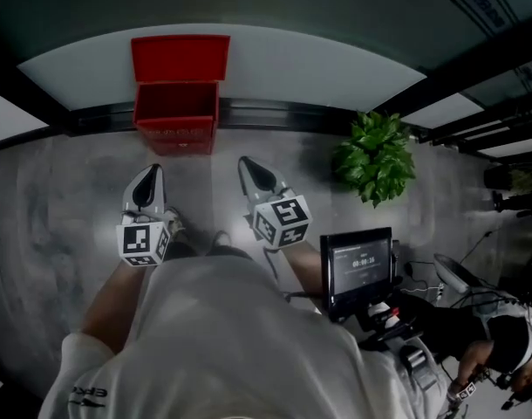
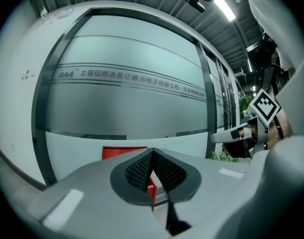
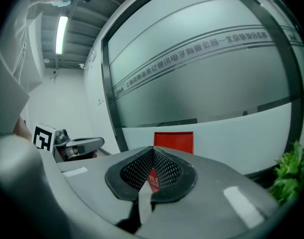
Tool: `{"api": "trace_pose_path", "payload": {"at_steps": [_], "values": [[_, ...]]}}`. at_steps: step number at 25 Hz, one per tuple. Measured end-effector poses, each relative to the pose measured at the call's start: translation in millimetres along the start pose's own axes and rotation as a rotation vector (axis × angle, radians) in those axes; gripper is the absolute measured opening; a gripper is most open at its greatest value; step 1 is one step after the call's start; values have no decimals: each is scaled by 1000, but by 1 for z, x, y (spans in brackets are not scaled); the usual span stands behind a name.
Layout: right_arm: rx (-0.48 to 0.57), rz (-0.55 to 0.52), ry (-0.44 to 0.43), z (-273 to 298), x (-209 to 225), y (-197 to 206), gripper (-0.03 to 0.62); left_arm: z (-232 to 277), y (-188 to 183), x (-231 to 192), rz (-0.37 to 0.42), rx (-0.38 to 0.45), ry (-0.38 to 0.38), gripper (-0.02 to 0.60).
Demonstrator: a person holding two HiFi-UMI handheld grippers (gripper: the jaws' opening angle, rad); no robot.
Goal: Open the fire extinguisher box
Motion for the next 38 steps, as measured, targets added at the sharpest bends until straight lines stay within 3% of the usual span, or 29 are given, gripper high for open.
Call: {"api": "trace_pose_path", "payload": {"at_steps": [8,15,28,38], "values": [[32,-93,19,-56,-26,16,14,-48,1,23,15,25,39,2],[23,-202,16,-61,-57,14,14,-49,-14,22,13,44,99,2],[25,-208,19,-46,-109,6,12,-60,-25,-4,-5,35,139,2],[13,-213,56,-37,-112,10,12,-52,-19,-14,-18,37,181,2]]}}
Point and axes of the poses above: the fingertips, and each gripper's own axes: z forward along the fingers, x to its right, y out of its underside, the point moved 8 cm from there along -z, backward along the fingers, and after that the axes turned 8 degrees about x, right-handed, at the moved point
